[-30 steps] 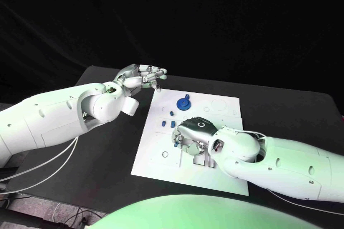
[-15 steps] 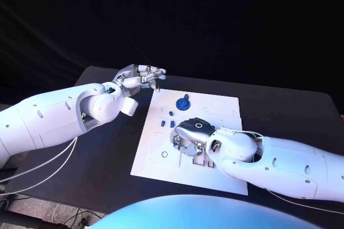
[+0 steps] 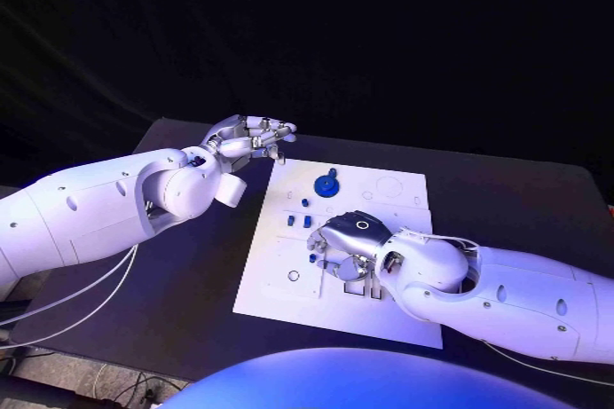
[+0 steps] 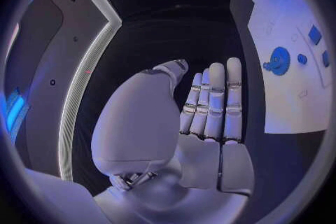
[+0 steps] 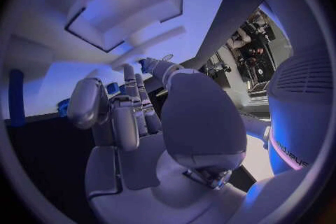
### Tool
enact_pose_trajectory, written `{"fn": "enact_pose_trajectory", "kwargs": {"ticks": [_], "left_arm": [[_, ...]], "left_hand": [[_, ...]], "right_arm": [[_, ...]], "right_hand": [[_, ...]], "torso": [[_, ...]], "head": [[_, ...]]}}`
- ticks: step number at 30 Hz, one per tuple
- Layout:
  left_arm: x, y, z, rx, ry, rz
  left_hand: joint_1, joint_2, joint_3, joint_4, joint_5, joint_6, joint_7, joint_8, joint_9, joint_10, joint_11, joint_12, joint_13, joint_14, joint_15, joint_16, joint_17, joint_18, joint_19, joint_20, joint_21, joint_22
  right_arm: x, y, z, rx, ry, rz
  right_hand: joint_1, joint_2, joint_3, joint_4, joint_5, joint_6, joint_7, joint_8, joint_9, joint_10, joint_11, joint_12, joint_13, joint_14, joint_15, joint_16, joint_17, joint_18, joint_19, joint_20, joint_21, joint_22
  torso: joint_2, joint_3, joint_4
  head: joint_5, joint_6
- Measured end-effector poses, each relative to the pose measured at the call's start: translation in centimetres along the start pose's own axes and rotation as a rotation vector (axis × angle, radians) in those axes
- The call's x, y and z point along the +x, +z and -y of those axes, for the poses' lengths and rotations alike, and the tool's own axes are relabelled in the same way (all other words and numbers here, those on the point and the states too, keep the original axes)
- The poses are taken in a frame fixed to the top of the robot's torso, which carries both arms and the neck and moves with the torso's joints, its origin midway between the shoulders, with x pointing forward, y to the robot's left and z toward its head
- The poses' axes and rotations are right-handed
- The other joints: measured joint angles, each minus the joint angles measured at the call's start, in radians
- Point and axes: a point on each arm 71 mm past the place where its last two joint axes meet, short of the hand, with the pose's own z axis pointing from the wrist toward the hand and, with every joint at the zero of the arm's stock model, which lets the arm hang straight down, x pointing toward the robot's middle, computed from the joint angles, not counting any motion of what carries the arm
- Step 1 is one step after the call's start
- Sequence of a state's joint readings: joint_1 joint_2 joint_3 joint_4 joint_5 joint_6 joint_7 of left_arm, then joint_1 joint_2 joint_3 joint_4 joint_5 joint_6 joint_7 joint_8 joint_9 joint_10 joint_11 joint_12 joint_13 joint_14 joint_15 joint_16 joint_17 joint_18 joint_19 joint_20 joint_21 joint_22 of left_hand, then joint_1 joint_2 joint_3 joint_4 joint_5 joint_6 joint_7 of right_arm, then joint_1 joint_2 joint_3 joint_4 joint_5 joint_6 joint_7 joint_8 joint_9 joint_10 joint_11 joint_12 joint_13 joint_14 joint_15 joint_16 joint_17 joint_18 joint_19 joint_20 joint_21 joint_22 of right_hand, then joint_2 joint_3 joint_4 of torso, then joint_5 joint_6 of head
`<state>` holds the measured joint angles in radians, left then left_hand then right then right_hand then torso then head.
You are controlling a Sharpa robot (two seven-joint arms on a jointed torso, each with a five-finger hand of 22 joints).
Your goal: Assemble the parts on the task board
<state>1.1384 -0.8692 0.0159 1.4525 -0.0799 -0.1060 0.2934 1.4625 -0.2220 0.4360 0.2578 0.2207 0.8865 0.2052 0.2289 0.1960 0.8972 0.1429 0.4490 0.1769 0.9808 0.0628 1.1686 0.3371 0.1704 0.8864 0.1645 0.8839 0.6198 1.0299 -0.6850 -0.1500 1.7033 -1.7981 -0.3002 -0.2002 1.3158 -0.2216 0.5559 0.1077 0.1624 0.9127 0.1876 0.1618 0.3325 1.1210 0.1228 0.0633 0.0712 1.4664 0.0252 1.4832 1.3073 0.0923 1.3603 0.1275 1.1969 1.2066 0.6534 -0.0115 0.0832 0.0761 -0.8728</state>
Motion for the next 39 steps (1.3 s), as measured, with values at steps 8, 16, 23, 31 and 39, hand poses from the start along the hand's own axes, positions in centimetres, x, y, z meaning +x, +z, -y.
{"fn": "enact_pose_trajectory", "kwargs": {"ticks": [8, 16, 23, 31, 39], "left_arm": [[-0.3, -0.1, 0.0, -0.002, 0.002, 0.007], [-0.4, -0.2, 0.0, -0.004, 0.003, 0.009], [-0.4, -0.2, 0.0, -0.004, 0.003, 0.007], [-0.4, -0.2, -0.1, -0.006, 0.003, 0.007], [-0.4, -0.2, -0.1, -0.006, 0.003, 0.006]], "left_hand": [[0.000, 0.000, 0.000, 0.000, 0.000, 0.000, 0.000, 0.000, 0.000, 0.000, 0.000, 0.000, 0.000, 0.000, 0.000, 0.000, 0.000, 0.000, 0.000, 0.000, 0.000, 0.000], [0.000, 0.000, 0.000, 0.000, 0.000, 0.000, 0.000, 0.000, 0.000, 0.000, 0.000, 0.000, -0.001, 0.000, 0.000, 0.000, 0.000, 0.000, 0.000, 0.000, 0.000, 0.000], [0.000, 0.000, 0.000, 0.000, 0.000, 0.000, 0.000, 0.000, 0.001, 0.000, 0.000, 0.006, -0.001, 0.000, 0.000, 0.000, 0.000, 0.000, 0.000, 0.000, 0.000, 0.000], [0.000, 0.000, 0.000, 0.000, 0.000, 0.000, 0.000, 0.000, 0.002, 0.000, 0.000, 0.007, -0.001, 0.000, 0.000, 0.000, 0.000, 0.000, 0.000, 0.000, 0.000, -0.001], [0.000, 0.000, 0.000, 0.000, 0.000, 0.000, 0.000, 0.000, 0.001, 0.000, 0.000, 0.007, -0.001, 0.000, 0.000, 0.000, 0.000, 0.000, 0.000, 0.000, 0.000, -0.001]], "right_arm": [[-2.3, -2.2, 0.8, 0.017, -0.005, 0.056], [-5.9, -4.8, 4.1, 0.106, -0.033, 0.108], [-6.6, -6.5, 7.5, 0.210, -0.043, 0.078], [-6.2, -7.1, 9.0, 0.250, -0.054, 0.018], [-5.6, -6.6, 9.0, 0.244, -0.059, -0.017]], "right_hand": [[-0.017, -0.017, -0.030, 0.007, 0.000, 0.001, -0.001, 0.000, 0.000, -0.005, -0.005, 0.012, 0.000, -0.004, 0.004, -0.004, 0.000, 0.000, -0.003, 0.003, -0.010, -0.007], [-0.029, -0.029, -0.067, 0.011, 0.004, 0.002, -0.016, -0.008, 0.000, -0.023, -0.015, 0.016, 0.000, -0.004, 0.004, -0.004, 0.000, 0.000, -0.007, 0.000, -0.020, -0.012], [-0.012, -0.026, -0.198, 0.026, 0.033, -0.007, -0.025, -0.015, 0.000, -0.090, -0.013, 0.036, -0.001, -0.004, 0.003, -0.010, 0.001, 0.000, -0.020, -0.002, -0.057, -0.038], [0.087, 0.041, -0.442, 0.081, 0.027, -0.031, -0.030, -0.041, -0.006, -0.153, -0.003, 0.087, -0.003, -0.004, 0.003, -0.010, -0.007, 0.013, -0.027, 0.005, -0.111, -0.072], [0.149, 0.093, -0.493, 0.103, -0.016, -0.035, -0.028, -0.046, -0.007, -0.158, -0.010, 0.118, -0.002, -0.004, 0.003, -0.017, -0.026, 0.015, -0.027, 0.005, -0.117, -0.076]], "torso": [[0.000, 0.0001, -0.0012], [-0.001, -0.0007, -0.0018], [-0.002, -0.0012, -0.0012], [0.000, 0.0005, 0.0006], [0.001, 0.0000, 0.0027]], "head": [[-0.006, 0.000], [-0.021, 0.000], [-0.031, 0.004], [-0.033, 0.007], [-0.035, 0.008]]}}
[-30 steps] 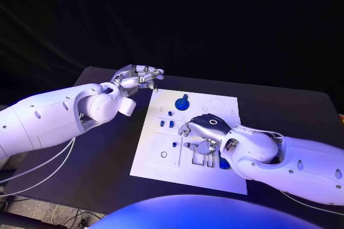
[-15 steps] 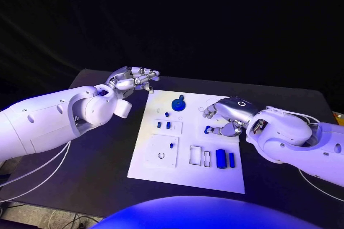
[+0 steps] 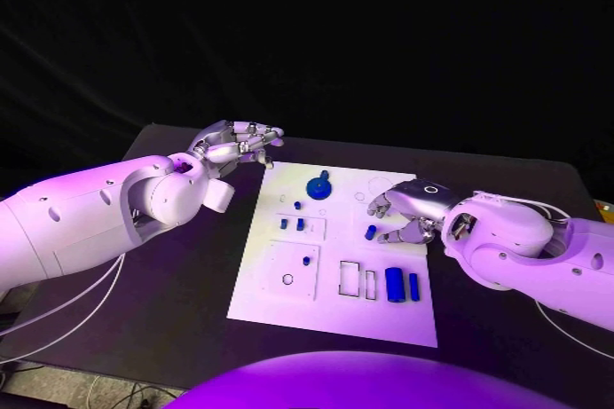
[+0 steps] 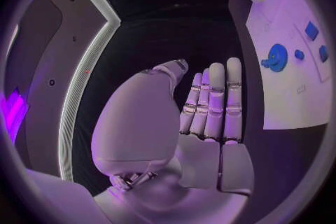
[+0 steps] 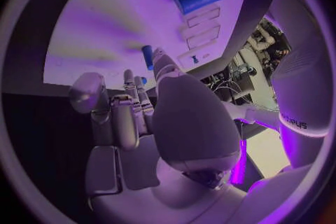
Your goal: Assemble the parts on the task board
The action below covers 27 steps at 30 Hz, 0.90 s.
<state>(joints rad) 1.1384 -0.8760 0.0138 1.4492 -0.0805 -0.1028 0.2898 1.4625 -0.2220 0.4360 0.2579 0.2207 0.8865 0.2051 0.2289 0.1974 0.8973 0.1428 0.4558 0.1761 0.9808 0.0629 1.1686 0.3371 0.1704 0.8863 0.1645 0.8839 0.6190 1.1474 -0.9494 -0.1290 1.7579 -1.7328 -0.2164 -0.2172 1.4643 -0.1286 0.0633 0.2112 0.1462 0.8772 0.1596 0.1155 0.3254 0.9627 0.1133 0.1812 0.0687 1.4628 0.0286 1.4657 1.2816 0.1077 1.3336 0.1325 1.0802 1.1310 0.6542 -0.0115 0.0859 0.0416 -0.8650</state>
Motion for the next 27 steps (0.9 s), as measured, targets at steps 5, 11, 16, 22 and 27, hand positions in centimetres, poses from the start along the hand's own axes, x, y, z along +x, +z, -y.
{"fn": "enact_pose_trajectory", "kwargs": {"ticks": [5, 11, 16, 22, 27], "left_arm": [[0.0, 0.0, 0.0, -0.001, 0.000, 0.000], [0.0, 0.0, 0.0, -0.001, 0.000, 0.000], [0.0, 0.0, 0.0, -0.001, 0.000, -0.001], [0.0, 0.0, 0.0, -0.002, 0.000, -0.001], [-0.1, 0.0, 0.0, -0.003, 0.000, -0.001]], "left_hand": [[0.000, 0.000, 0.000, 0.000, 0.000, 0.000, 0.000, 0.000, 0.000, 0.000, 0.000, 0.000, 0.000, 0.000, 0.000, 0.000, 0.000, 0.000, 0.000, 0.000, 0.000, 0.000], [0.000, 0.000, 0.000, 0.000, 0.000, 0.000, 0.000, 0.005, 0.002, 0.000, 0.000, 0.000, 0.000, 0.000, 0.000, 0.000, 0.000, 0.000, 0.000, 0.000, 0.000, 0.000], [0.000, 0.000, 0.000, 0.000, 0.000, 0.000, 0.000, 0.005, 0.002, 0.000, 0.000, 0.000, 0.000, 0.000, 0.000, 0.000, 0.000, 0.000, 0.000, 0.000, 0.000, 0.000], [0.000, 0.000, 0.000, 0.000, 0.000, 0.000, 0.000, 0.005, 0.001, 0.000, 0.000, 0.000, 0.000, 0.000, 0.000, 0.000, 0.000, 0.000, 0.000, 0.000, 0.000, 0.000], [0.000, 0.000, 0.000, 0.000, 0.000, 0.000, 0.000, 0.005, 0.001, 0.000, 0.000, 0.000, 0.000, 0.000, 0.000, 0.000, 0.000, 0.000, 0.000, 0.000, 0.000, 0.000]], "right_arm": [[0.3, 0.3, -0.4, -0.013, 0.003, -0.007], [0.7, 0.6, -0.5, -0.022, 0.007, -0.016], [1.1, 0.7, -0.6, -0.027, 0.011, -0.028], [1.2, 0.8, -0.6, -0.030, 0.010, -0.035], [1.2, 0.8, -0.7, -0.033, 0.010, -0.036]], "right_hand": [[0.042, 0.042, 0.013, 0.013, -0.053, 0.036, -0.002, 0.007, -0.001, 0.054, -0.010, 0.017, -0.002, 0.003, -0.003, 0.000, 0.009, 0.000, 0.012, -0.012, 0.012, 0.020], [0.071, 0.071, 0.063, 0.039, -0.074, 0.088, -0.024, 0.015, -0.007, 0.123, -0.025, 0.016, -0.003, 0.004, -0.015, 0.000, 0.018, 0.000, 0.022, -0.022, 0.032, 0.042], [0.090, 0.069, 0.111, 0.058, -0.086, 0.117, -0.024, 0.019, -0.009, 0.170, -0.034, -0.006, -0.004, 0.004, -0.022, 0.006, 0.025, 0.000, 0.029, -0.029, 0.040, 0.055], [0.098, 0.061, 0.141, 0.066, -0.086, 0.137, -0.024, 0.027, -0.011, 0.186, -0.035, -0.023, -0.003, 0.004, -0.022, 0.006, 0.027, 0.000, 0.033, -0.032, 0.044, 0.063], [0.101, 0.058, 0.159, 0.070, -0.086, 0.147, -0.021, 0.027, -0.011, 0.194, -0.033, -0.031, -0.003, 0.004, -0.022, 0.010, 0.027, 0.000, 0.033, -0.032, 0.049, 0.068]], "torso": [[0.000, -0.0001, 0.0008], [0.001, -0.0006, 0.0002], [0.001, -0.0001, -0.0010], [0.000, -0.0001, -0.0014], [0.000, 0.0002, -0.0014]], "head": [[0.001, -0.004], [0.003, -0.007], [0.004, -0.008], [0.005, -0.008], [0.005, -0.008]]}}
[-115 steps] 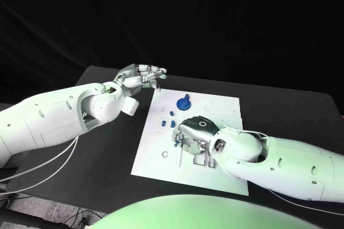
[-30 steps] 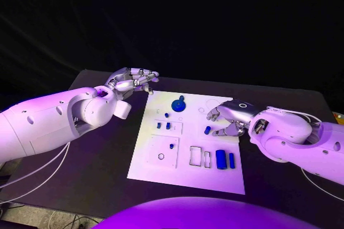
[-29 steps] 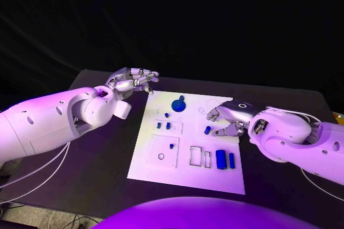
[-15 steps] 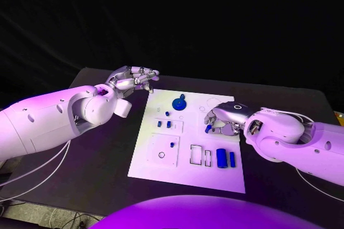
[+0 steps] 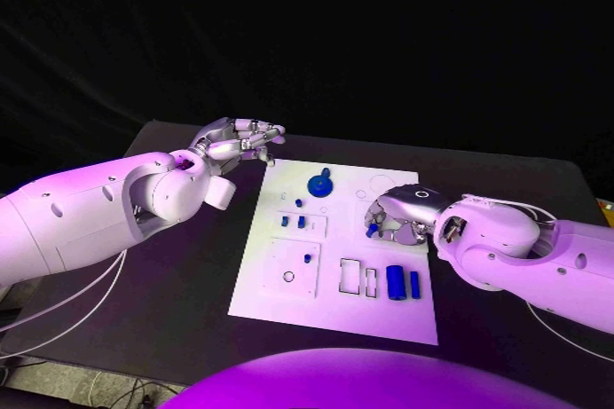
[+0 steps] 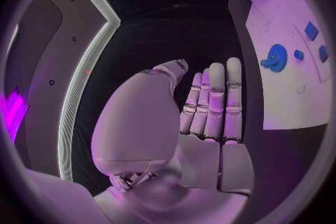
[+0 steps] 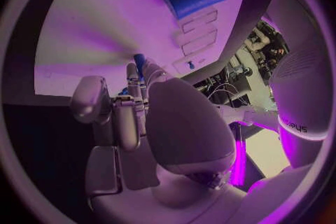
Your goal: Assemble the parts on the task board
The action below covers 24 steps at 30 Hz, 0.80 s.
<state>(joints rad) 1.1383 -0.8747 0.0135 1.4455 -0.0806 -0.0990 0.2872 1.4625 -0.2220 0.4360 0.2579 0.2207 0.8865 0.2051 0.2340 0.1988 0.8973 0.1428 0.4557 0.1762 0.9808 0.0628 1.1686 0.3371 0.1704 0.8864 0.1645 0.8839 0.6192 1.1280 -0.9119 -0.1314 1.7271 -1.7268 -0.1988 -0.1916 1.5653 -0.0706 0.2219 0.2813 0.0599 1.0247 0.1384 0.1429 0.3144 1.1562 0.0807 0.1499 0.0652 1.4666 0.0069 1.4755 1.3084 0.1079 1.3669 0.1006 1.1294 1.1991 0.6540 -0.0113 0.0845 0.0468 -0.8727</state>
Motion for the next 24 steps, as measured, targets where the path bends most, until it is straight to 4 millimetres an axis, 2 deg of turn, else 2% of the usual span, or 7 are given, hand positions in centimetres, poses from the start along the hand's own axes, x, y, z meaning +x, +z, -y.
{"fn": "enact_pose_trajectory", "kwargs": {"ticks": [5, 7, 12, 18, 24], "left_arm": [[0.0, 0.0, 0.0, -0.001, 0.000, 0.000], [0.0, 0.0, 0.0, -0.001, 0.000, 0.000], [0.0, 0.0, 0.0, -0.002, 0.000, 0.000], [-0.1, 0.0, 0.0, -0.003, 0.001, 0.002], [-0.2, 0.1, -0.1, -0.003, 0.001, 0.005]], "left_hand": [[0.000, 0.000, 0.000, 0.000, 0.000, 0.000, 0.000, 0.000, 0.000, 0.000, 0.000, 0.000, 0.000, 0.000, 0.000, 0.000, 0.000, 0.000, 0.000, 0.000, 0.000, 0.000], [0.000, 0.000, 0.000, 0.000, 0.000, 0.000, 0.000, 0.000, 0.000, 0.000, 0.000, 0.000, 0.000, 0.000, 0.000, 0.000, 0.000, 0.000, 0.000, 0.000, 0.000, 0.000], [0.000, 0.000, 0.000, 0.000, 0.000, 0.000, 0.000, 0.000, 0.000, 0.000, 0.000, 0.000, 0.000, 0.000, 0.000, 0.000, 0.000, 0.000, 0.000, 0.000, 0.000, 0.000], [0.000, 0.000, 0.000, 0.000, 0.000, 0.000, 0.000, 0.000, 0.001, 0.000, 0.000, 0.000, 0.000, 0.000, 0.000, 0.000, 0.000, 0.000, 0.000, 0.000, 0.000, 0.000], [0.000, 0.000, 0.000, 0.000, 0.000, 0.000, 0.000, 0.000, 0.001, 0.000, 0.000, 0.000, 0.000, 0.000, 0.000, 0.000, 0.000, 0.000, 0.000, 0.000, 0.000, 0.000]], "right_arm": [[0.0, 0.0, 0.0, -0.001, 0.000, 0.002], [0.0, 0.0, 0.0, -0.001, 0.001, 0.007], [-0.1, -0.1, -0.1, -0.003, 0.007, 0.029], [-0.5, -0.5, -0.2, -0.004, 0.019, 0.058], [-2.3, -0.9, -0.5, -0.014, 0.029, 0.102]], "right_hand": [[0.002, -0.003, 0.044, -0.001, -0.006, 0.023, -0.002, 0.010, 0.000, 0.030, -0.005, -0.015, 0.000, 0.000, 0.000, 0.000, 0.000, 0.000, 0.007, 0.000, 0.006, 0.010], [0.002, -0.003, 0.070, 0.000, -0.008, 0.031, -0.004, 0.014, 0.002, 0.047, -0.007, -0.021, 0.000, 0.000, -0.007, 0.006, 0.000, 0.000, 0.009, -0.003, 0.015, 0.015], [-0.004, -0.015, 0.120, -0.003, -0.012, 0.038, -0.004, 0.016, 0.002, 0.075, -0.013, -0.031, 0.002, 0.000, -0.007, 0.006, 0.000, 0.000, 0.012, -0.006, 0.018, 0.025], [-0.005, -0.014, 0.136, -0.009, -0.014, 0.039, -0.004, 0.017, 0.002, 0.078, -0.014, -0.038, 0.002, 0.000, -0.007, 0.006, 0.000, 0.000, 0.016, -0.009, 0.023, 0.029], [-0.011, -0.018, 0.151, -0.010, -0.011, 0.039, -0.005, 0.017, 0.002, 0.085, -0.014, -0.044, 0.002, -0.004, -0.011, 0.006, 0.000, 0.000, 0.016, -0.009, 0.025, 0.033]], "torso": [[0.000, 0.0001, -0.0004], [0.000, 0.0001, -0.0005], [0.000, 0.0000, -0.0004], [-0.001, -0.0002, -0.0004], [-0.002, -0.0009, -0.0010]], "head": [[0.000, 0.000], [0.000, 0.000], [-0.002, 0.000], [-0.002, 0.000], [-0.002, 0.000]]}}
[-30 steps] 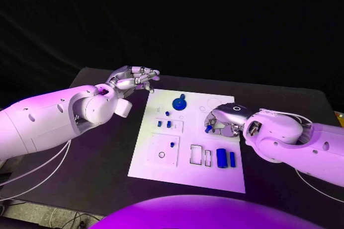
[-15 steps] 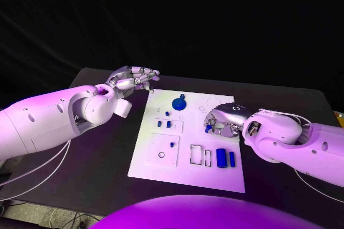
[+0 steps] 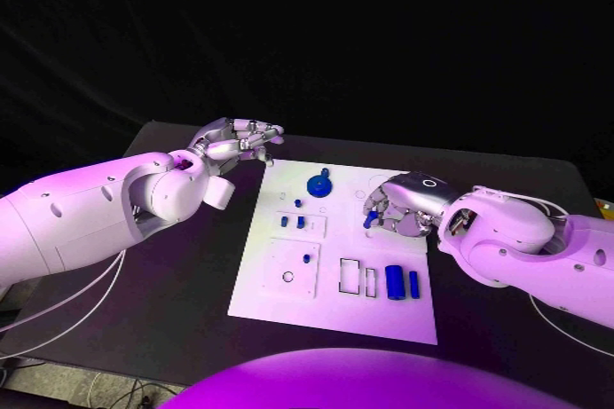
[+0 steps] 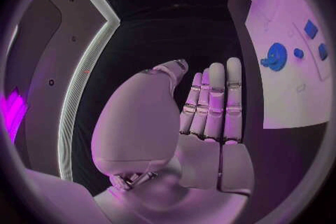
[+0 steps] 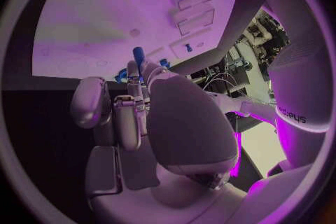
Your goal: Assemble the parts on the task board
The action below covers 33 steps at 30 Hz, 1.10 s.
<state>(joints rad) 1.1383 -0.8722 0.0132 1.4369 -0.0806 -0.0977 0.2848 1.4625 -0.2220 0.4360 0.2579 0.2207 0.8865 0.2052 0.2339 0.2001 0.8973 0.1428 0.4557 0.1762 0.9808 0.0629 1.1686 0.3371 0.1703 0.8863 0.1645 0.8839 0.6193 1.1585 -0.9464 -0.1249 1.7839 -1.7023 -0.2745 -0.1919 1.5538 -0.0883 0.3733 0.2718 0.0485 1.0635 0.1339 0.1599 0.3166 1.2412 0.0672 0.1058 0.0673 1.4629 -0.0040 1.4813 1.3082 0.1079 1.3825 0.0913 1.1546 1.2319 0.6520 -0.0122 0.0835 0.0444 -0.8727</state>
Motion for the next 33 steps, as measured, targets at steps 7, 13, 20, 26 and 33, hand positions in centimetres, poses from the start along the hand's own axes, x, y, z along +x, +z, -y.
{"fn": "enact_pose_trajectory", "kwargs": {"ticks": [7, 13, 20, 26, 33], "left_arm": [[0.1, 0.1, 0.0, 0.000, 0.000, -0.001], [0.2, 0.3, -0.1, -0.001, -0.001, -0.004], [0.6, 0.5, -0.1, 0.000, -0.004, -0.013], [0.7, 0.6, -0.2, -0.001, -0.005, -0.017], [0.8, 0.6, -0.2, -0.001, -0.006, -0.019]], "left_hand": [[0.000, 0.000, 0.000, 0.000, 0.000, 0.000, 0.000, 0.000, 0.000, 0.000, 0.000, 0.000, 0.000, 0.000, 0.000, 0.000, 0.000, 0.000, 0.000, 0.000, 0.000, 0.000], [0.000, 0.000, 0.000, 0.000, 0.000, 0.000, 0.000, 0.000, 0.000, 0.000, 0.000, 0.000, 0.000, 0.000, 0.000, 0.000, 0.000, 0.000, 0.000, 0.000, 0.000, 0.000], [0.000, 0.000, 0.000, 0.000, 0.000, 0.000, 0.000, 0.000, 0.000, -0.004, -0.004, 0.004, 0.000, 0.000, 0.000, 0.000, 0.000, 0.000, 0.000, 0.000, 0.000, 0.000], [0.000, 0.000, 0.000, 0.000, 0.000, 0.000, 0.000, 0.000, 0.001, -0.004, -0.004, 0.004, 0.000, 0.000, 0.000, 0.000, 0.000, 0.000, 0.000, 0.000, 0.000, 0.000], [0.000, 0.000, 0.000, 0.000, 0.000, 0.000, 0.000, 0.000, 0.001, -0.004, -0.004, 0.004, 0.000, 0.000, 0.000, 0.000, 0.000, 0.000, 0.000, 0.000, 0.000, 0.000]], "right_arm": [[-1.2, 0.3, -2.6, -0.064, 0.032, 0.030], [-1.0, 1.7, -7.2, -0.188, 0.075, 0.039], [0.4, 2.5, -11.3, -0.298, 0.119, 0.027], [1.9, 3.3, -12.7, -0.336, 0.136, 0.007], [3.3, 3.9, -13.4, -0.354, 0.143, -0.015]], "right_hand": [[-0.007, -0.004, 0.004, -0.002, 0.000, 0.000, 0.000, 0.000, 0.000, 0.000, 0.000, -0.004, 0.000, 0.000, 0.000, 0.000, 0.000, 0.000, 0.000, 0.000, 0.001, 0.000], [-0.007, -0.004, 0.014, -0.006, 0.000, 0.000, 0.000, 0.000, 0.000, 0.004, -0.003, -0.008, 0.000, 0.000, 0.000, 0.000, 0.000, 0.000, 0.000, 0.000, 0.001, 0.000], [-0.009, -0.007, 0.022, -0.009, 0.000, 0.001, -0.001, 0.000, 0.000, 0.004, -0.003, -0.012, 0.000, 0.000, 0.000, 0.000, 0.000, 0.000, 0.000, 0.000, 0.001, 0.000], [-0.012, -0.010, 0.025, -0.011, 0.000, 0.001, -0.001, 0.000, 0.000, 0.007, 0.000, -0.012, 0.000, 0.000, 0.000, 0.000, 0.000, 0.000, 0.000, 0.000, 0.001, 0.000], [-0.014, -0.012, 0.026, -0.012, -0.001, 0.001, -0.001, 0.000, 0.000, 0.007, 0.000, -0.015, 0.000, 0.000, 0.000, 0.000, 0.000, 0.000, 0.000, 0.000, 0.001, -0.001]], "torso": [[0.000, 0.0000, -0.0002], [0.000, 0.0006, -0.0002], [0.000, 0.0006, 0.0020], [0.001, -0.0001, 0.0010], [0.002, 0.0000, 0.0015]], "head": [[0.007, 0.000], [0.016, 0.000], [0.028, 0.000], [0.043, 0.000], [0.052, 0.000]]}}
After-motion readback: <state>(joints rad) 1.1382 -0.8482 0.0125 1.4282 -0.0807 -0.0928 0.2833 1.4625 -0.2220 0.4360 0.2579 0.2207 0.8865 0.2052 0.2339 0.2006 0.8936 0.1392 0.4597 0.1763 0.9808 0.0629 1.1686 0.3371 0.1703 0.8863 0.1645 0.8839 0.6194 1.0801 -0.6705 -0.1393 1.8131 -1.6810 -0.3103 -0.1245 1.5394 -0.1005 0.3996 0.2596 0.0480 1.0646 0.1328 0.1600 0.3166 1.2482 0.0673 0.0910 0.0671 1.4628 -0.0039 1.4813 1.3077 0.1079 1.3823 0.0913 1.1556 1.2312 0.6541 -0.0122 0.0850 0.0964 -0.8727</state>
